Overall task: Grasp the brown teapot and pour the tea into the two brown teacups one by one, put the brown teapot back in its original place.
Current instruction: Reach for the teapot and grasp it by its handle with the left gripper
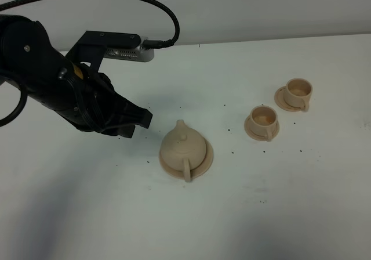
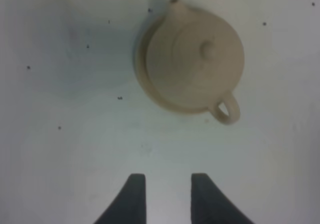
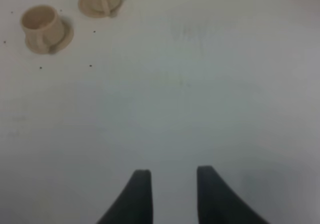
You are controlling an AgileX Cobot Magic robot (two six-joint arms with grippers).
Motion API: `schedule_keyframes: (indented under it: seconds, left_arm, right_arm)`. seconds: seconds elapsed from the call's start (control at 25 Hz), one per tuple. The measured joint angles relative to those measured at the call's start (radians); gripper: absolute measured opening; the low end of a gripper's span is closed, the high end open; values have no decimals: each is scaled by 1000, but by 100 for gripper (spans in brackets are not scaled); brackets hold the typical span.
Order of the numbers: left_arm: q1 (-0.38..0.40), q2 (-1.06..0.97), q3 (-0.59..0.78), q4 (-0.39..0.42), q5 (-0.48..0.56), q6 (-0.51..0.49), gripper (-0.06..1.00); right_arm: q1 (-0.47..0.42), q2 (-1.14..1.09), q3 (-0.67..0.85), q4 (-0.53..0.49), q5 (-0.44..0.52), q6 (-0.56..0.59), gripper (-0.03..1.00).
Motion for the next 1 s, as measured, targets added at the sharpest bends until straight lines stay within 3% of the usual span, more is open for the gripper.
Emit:
schedule_keyframes:
  seconds: [0.16,0.44,0.8,1.0]
  left_arm:
    - [-26,33,10,-77,-13,-2,24]
    - [-149,181,20,-107,-81,-1,24]
    - [-156,250,21,-136,-109,-22,25]
    - [-156,250,21,-138,-109,-22,31]
  right_arm:
    - [0,0,0,0,0,0,24]
    - [0,0,0,0,0,1,24]
    - [0,0,0,0,0,1,24]
    - [0,0,0,1,0,1,24]
